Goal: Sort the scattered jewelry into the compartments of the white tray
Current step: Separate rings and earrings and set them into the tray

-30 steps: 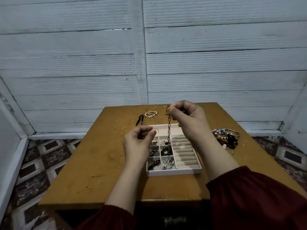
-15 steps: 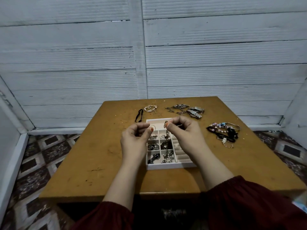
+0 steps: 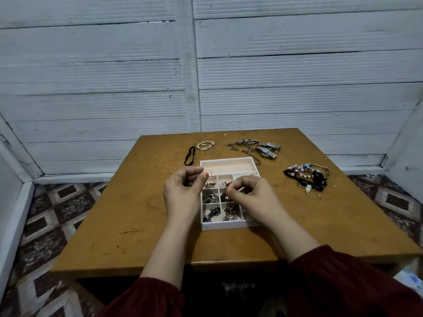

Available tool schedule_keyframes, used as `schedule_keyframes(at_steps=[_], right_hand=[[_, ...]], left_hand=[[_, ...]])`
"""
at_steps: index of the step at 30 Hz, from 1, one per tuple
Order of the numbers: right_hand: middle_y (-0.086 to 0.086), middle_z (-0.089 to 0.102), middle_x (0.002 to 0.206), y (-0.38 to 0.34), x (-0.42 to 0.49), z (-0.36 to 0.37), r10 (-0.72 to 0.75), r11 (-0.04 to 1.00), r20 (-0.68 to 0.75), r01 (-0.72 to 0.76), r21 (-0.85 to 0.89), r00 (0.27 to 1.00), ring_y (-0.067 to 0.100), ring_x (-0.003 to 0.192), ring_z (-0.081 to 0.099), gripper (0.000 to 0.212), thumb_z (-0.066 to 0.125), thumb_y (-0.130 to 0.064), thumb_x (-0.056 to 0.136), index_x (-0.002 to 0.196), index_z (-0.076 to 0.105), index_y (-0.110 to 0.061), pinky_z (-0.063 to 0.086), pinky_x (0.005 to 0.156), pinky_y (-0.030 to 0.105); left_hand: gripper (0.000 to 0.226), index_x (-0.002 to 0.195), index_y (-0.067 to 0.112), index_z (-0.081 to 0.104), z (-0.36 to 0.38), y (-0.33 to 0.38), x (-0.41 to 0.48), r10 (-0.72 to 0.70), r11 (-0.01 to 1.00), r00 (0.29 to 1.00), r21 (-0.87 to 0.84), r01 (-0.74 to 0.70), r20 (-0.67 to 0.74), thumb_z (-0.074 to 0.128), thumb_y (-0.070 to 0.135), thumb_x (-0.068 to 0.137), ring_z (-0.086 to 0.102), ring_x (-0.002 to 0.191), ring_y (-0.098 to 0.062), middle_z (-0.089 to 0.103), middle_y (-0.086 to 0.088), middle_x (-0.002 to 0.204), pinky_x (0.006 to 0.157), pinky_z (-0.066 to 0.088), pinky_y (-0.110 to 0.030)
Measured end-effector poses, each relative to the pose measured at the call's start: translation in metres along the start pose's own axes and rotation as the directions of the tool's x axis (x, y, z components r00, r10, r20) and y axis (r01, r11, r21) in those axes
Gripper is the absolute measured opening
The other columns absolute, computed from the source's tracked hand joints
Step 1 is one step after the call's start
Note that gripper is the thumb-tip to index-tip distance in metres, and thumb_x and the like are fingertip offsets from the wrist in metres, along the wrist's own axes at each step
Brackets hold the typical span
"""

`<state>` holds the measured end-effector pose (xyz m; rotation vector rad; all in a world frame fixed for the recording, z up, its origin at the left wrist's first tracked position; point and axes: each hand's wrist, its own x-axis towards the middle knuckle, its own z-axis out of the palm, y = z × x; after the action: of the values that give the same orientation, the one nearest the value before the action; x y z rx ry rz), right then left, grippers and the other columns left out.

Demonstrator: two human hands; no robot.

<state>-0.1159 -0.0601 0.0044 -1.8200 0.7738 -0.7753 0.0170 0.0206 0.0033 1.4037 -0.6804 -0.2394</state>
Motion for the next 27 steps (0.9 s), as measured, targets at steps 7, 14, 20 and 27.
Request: schedule_keyframes(at_steps=[7,14,20,27], right_hand=[[-0.013,0.055,0.079,0.003,-0.005,0.002,-0.065,0.818,0.004,0.055,-0.572,0.998,0.012,0.089,0.051,0.011,0.067,-0.037,0.078,0.068,0.066,-0.031,0.043,0.086,0.034],[-0.015,0.048,0.082,0.004,-0.008,0.005,-0.086,0.661,0.04,0.087,-0.745,0.996,0.013,0.098,0.039,0.016,0.065,-0.046,0.079,0.078,0.072,-0.031,0.031,0.083,0.033],[-0.019,0.047,0.077,0.004,-0.006,-0.006,-0.078,0.759,-0.023,0.044,-0.65,0.997,0.014,0.097,0.042,0.013,0.062,-0.04,0.082,0.076,0.07,-0.033,0.033,0.084,0.031],[-0.008,0.059,0.091,0.028,0.0,-0.041,0.023,0.89,-0.303,-0.158,-0.429,0.953,0.028,0.094,0.061,0.012,0.051,-0.038,0.079,0.082,0.063,-0.038,0.05,0.086,0.045]], left_hand=[[0.013,0.084,0.016,0.069,0.002,-0.002,-0.001,-0.008,1.0,1.0,-0.028,0.008,0.004,0.073,0.005,0.08,0.065,0.075,-0.012,0.07,-0.004,0.081,0.073,0.056,-0.025],[0.017,0.082,0.018,0.069,0.005,-0.002,-0.003,-0.011,0.999,1.0,-0.046,0.011,-0.001,0.073,0.002,0.08,0.063,0.069,-0.006,0.069,-0.001,0.076,0.064,0.052,-0.016],[0.015,0.084,0.018,0.07,0.008,-0.003,-0.003,-0.043,0.998,0.999,-0.041,0.043,0.012,0.073,0.005,0.08,0.068,0.077,-0.016,0.072,-0.005,0.082,0.071,0.057,-0.027],[0.019,0.083,0.017,0.07,0.02,-0.003,-0.002,-0.052,0.998,0.995,-0.029,0.055,0.09,0.072,-0.001,0.079,0.065,0.075,-0.011,0.071,-0.003,0.081,0.074,0.055,-0.025]])
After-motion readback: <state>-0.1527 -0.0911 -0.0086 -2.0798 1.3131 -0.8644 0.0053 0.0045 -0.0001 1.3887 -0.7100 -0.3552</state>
